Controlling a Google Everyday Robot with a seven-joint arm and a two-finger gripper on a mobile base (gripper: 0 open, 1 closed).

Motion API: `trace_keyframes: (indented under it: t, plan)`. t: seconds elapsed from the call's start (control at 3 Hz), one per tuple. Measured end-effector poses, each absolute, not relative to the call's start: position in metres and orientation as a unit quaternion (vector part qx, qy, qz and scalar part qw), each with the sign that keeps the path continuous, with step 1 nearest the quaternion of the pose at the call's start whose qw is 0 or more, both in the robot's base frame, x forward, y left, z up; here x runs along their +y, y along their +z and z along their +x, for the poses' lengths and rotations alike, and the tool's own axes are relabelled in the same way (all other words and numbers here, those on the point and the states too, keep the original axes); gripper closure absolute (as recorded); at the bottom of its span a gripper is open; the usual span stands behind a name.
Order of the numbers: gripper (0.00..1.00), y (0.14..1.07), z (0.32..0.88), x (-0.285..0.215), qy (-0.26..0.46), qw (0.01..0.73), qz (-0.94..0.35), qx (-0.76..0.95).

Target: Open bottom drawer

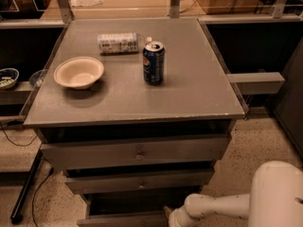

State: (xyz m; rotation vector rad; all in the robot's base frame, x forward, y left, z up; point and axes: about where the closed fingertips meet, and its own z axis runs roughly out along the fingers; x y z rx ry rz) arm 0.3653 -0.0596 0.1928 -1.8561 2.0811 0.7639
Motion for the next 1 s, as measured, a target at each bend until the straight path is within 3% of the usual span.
trace_keyframes:
  t: [1.0]
  plan:
    - [0.0, 0.1909, 0.3622, -0.064, 0.261, 0.127, -0.639, 0.713]
